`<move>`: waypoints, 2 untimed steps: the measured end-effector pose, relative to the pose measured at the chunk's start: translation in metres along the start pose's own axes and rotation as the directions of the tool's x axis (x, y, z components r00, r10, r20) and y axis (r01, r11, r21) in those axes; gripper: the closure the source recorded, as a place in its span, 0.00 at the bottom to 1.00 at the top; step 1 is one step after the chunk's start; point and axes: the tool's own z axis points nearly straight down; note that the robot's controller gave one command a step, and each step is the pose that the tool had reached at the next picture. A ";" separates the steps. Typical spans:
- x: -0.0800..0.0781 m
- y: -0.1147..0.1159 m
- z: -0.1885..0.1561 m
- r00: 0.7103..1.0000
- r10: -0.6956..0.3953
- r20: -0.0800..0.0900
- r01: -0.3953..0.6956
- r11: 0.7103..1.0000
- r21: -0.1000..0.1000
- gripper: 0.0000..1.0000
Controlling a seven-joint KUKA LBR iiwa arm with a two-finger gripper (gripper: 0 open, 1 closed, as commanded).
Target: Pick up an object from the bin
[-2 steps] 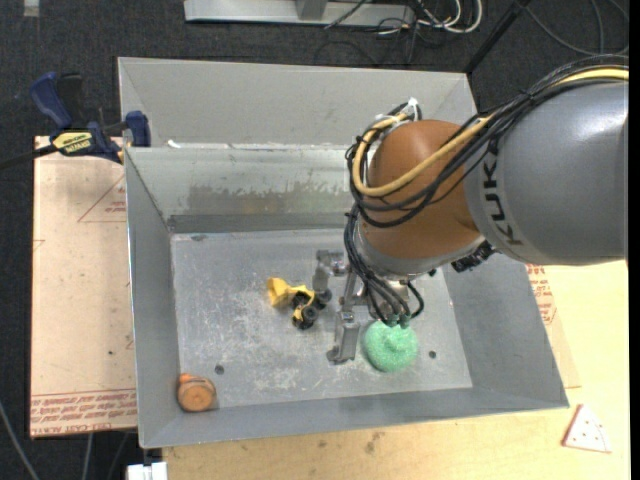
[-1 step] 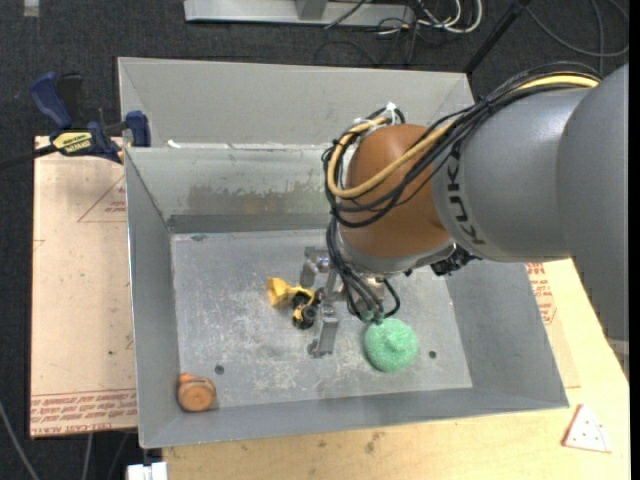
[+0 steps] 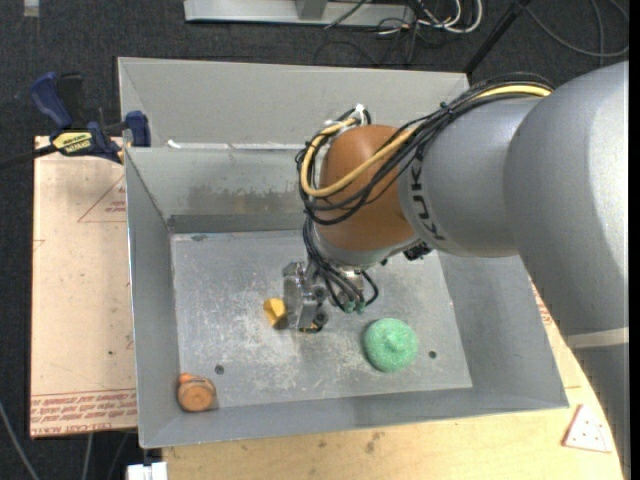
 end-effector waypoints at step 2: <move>0.001 0.000 0.001 1.000 0.000 -0.002 0.000 1.000 0.000 1.00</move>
Offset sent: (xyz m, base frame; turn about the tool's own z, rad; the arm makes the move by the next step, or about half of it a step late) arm 0.0000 0.0000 0.0000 0.0000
